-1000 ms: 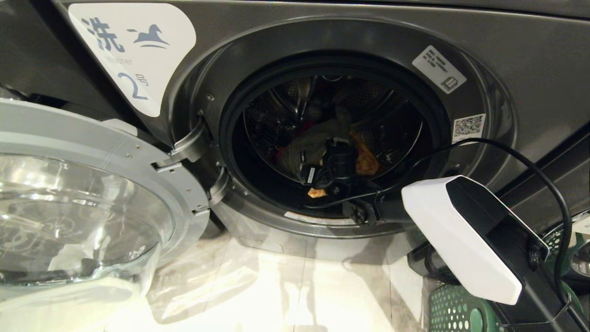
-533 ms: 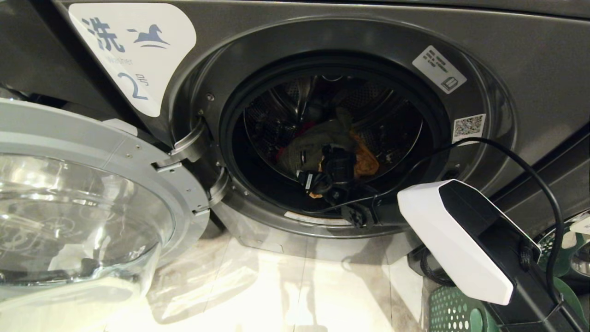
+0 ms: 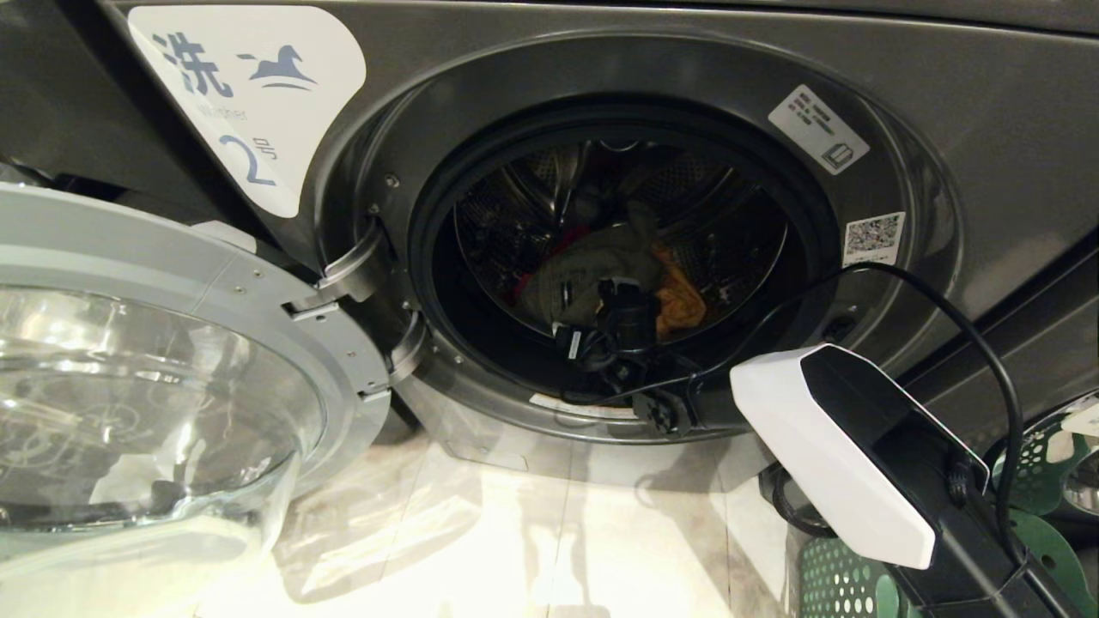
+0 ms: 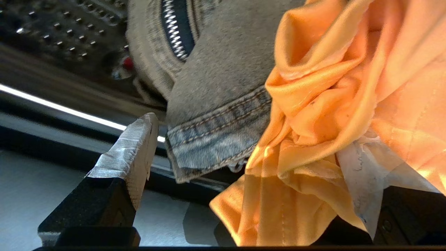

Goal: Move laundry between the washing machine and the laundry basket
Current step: Pick a cloth and place it into the basket

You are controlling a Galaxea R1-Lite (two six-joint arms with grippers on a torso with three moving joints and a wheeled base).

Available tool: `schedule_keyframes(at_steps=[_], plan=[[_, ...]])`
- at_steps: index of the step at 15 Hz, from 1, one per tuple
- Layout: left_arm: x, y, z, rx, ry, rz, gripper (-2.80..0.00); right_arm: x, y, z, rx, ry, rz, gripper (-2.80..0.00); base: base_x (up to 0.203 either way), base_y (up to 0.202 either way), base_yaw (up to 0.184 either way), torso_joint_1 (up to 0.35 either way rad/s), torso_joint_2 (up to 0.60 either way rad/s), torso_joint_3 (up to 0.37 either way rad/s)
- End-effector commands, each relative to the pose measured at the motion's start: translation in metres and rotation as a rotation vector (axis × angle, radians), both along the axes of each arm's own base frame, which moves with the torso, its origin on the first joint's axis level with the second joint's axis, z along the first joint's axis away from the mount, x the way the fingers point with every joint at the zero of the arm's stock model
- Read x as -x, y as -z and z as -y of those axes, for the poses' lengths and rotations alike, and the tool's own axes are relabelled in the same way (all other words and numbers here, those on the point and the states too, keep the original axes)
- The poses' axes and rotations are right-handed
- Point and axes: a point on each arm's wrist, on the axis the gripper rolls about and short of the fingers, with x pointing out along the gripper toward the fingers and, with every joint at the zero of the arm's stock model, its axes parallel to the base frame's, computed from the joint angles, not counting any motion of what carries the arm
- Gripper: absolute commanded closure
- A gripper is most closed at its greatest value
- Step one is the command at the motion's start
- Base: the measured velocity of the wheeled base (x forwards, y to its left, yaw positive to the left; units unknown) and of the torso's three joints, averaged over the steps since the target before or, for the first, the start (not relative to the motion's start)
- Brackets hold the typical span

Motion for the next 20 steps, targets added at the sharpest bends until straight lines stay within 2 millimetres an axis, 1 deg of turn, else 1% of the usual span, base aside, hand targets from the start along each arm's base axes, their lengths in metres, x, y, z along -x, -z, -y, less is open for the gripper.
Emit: schedule_keyframes(at_steps=[1,3,7,8,17,19,20], plan=[[0.000,0.000,0.000,0.000,0.000,0.000,0.00,-0.001,0.000,0.003,-0.001,0.014,0.000,-2.80,0.000,0.000,0.000,0.000,0.00,0.000],[0.000,0.000,0.000,0.000,0.000,0.000,0.00,-0.003,0.001,0.006,0.001,0.050,-0.005,-2.80,0.000,0.000,0.000,0.000,0.00,0.000],[0.000,0.000,0.000,0.000,0.000,0.000,0.00,-0.004,0.003,0.007,0.004,0.052,-0.010,-2.80,0.000,0.000,0.000,0.000,0.00,0.000],[0.000,0.000,0.000,0.000,0.000,0.000,0.00,-0.003,0.003,0.007,0.003,0.044,-0.013,0.00,0.000,0.000,0.000,0.000,0.00,0.000],[0.000,0.000,0.000,-0.001,0.000,0.000,0.00,-0.006,0.005,0.012,0.015,0.038,-0.034,0.00,0.000,0.000,0.000,0.000,0.00,0.000],[0.000,0.000,0.000,0.000,0.000,0.000,0.00,-0.006,0.001,0.014,0.015,0.040,-0.028,0.00,0.000,0.000,0.000,0.000,0.00,0.000],[0.000,0.000,0.000,0.000,0.000,0.002,0.00,-0.005,-0.005,0.014,0.012,0.041,-0.018,0.00,0.000,0.000,0.000,0.000,0.00,0.000]])
